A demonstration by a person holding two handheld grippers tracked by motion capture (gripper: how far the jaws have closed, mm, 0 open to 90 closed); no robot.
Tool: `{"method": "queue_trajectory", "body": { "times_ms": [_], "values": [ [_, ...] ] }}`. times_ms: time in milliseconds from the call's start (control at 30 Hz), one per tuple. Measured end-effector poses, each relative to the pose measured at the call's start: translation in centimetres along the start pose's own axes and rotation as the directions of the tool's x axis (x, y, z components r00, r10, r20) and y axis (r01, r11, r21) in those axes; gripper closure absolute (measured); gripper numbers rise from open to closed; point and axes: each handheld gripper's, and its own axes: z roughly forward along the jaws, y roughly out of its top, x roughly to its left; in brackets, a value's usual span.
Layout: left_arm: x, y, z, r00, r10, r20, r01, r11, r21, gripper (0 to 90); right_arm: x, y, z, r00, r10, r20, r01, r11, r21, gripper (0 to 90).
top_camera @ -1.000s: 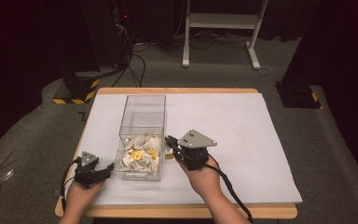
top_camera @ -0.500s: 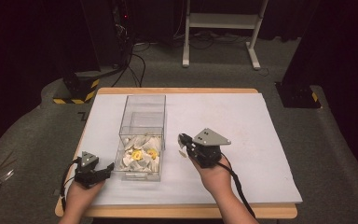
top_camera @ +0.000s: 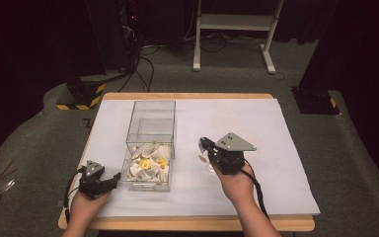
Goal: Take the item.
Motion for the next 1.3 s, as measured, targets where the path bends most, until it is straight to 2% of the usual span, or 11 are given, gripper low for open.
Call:
{"method": "queue_trajectory", "body": {
  "times_ms": [467, 833, 1300],
  "values": [
    [0.0, 0.0, 0.0, 1.0000, 0.000, 0.000, 0.000, 1.0000, 0.000, 30.9, -1.9, 0.3, -1.2, 0.9984, 0.021, 0.053, -0.020, 1.000, -0.014, 87.3],
    [0.0, 0.0, 0.0, 1.0000, 0.000, -0.001, 0.000, 1.0000, -0.001, 30.9, -3.0, -0.5, -0.5, 0.9960, 0.043, 0.078, -0.044, 0.999, 0.005, 87.1],
    [0.0, 0.0, 0.0, 1.0000, 0.000, 0.000, 0.000, 1.0000, -0.001, 30.9, -3.3, -2.2, 0.5, 0.9948, 0.049, 0.089, -0.053, 0.997, 0.051, 87.1]
  ]
}}
